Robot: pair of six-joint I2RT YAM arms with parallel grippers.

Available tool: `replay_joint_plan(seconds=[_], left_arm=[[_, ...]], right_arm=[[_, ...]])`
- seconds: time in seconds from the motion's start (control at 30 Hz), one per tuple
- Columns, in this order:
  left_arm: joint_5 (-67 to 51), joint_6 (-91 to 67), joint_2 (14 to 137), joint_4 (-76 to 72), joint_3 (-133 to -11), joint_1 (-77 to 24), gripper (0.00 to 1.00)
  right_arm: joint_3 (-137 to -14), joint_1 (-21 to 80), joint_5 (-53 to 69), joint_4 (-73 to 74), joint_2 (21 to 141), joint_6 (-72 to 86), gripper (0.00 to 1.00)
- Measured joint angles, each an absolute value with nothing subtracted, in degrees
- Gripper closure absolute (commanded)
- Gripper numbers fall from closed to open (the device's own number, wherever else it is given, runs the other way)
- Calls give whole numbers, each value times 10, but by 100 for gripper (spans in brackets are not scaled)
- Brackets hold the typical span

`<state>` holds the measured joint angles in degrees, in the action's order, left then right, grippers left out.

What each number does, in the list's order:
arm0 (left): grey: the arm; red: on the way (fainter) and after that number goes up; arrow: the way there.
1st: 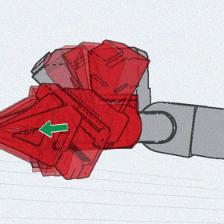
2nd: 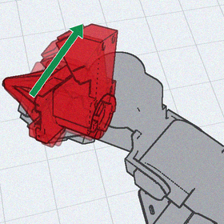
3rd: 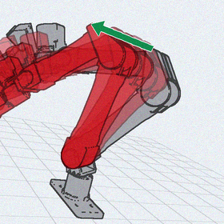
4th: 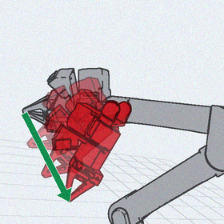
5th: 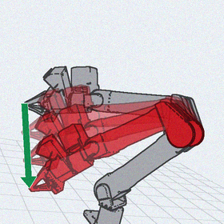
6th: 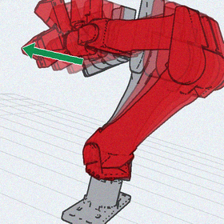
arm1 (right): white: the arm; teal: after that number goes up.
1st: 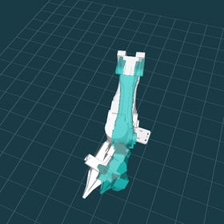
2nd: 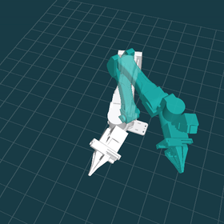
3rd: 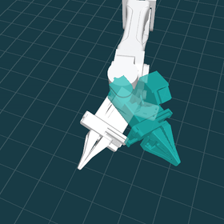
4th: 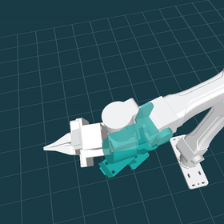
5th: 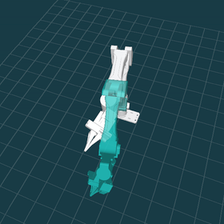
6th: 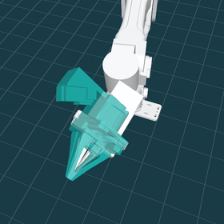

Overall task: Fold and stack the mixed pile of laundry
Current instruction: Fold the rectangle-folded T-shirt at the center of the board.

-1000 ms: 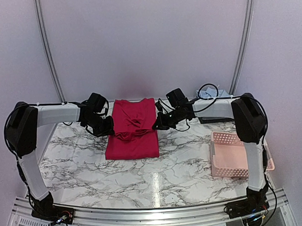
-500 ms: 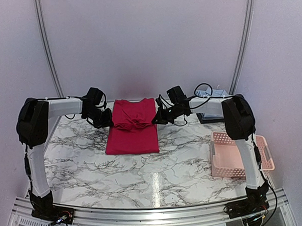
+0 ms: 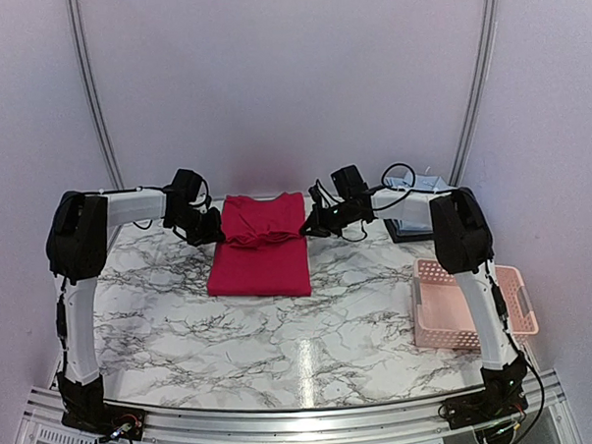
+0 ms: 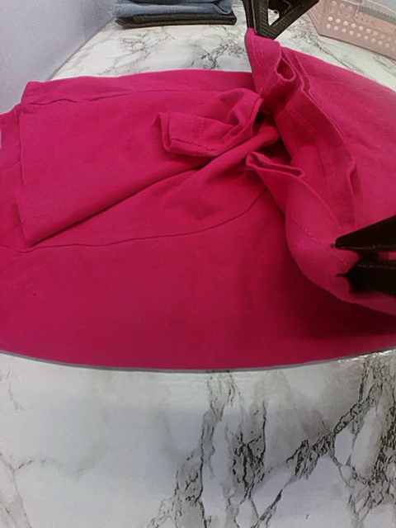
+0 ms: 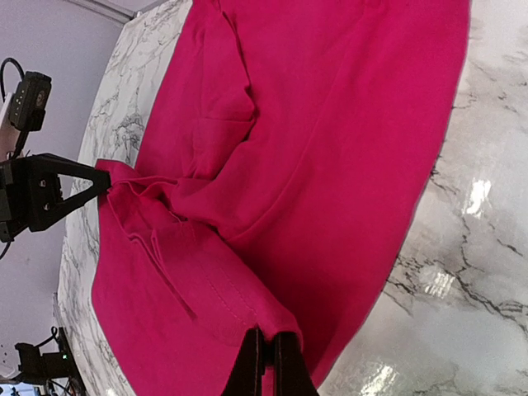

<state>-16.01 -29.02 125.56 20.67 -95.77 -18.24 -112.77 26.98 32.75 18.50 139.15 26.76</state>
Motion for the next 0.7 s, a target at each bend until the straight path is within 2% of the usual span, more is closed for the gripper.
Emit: replay_joint_plan(seconds=[0.17,0.2,0.27,0.3,0.37,0.47,0.6,0.7], left_arm=[[-160,-289,1256,205,-961,-171,100],[-160,-288,1256,206,-961,-168,94],[-160,-286,1256,205,-961,-165,65],[-160,-283,1256,204,-961,-164,55],[-158,-281,1256,202,-958,-162,43],[-147,-276,1246,195,-941,-160,40],[-141,-263,1194,193,-885,-157,41],[-152,-252,1139,189,-846,-156,47]], right_arm=[[-1143,269,334,185,1404,272,98],[-1145,269,336,185,1406,274,91],[-1147,269,343,184,1408,279,76],[-1149,269,346,185,1409,279,71],[-1154,269,349,187,1411,277,59],[-1153,269,340,193,1406,268,51],[-1078,267,329,192,1349,260,50],[-1004,268,335,183,1282,259,56]])
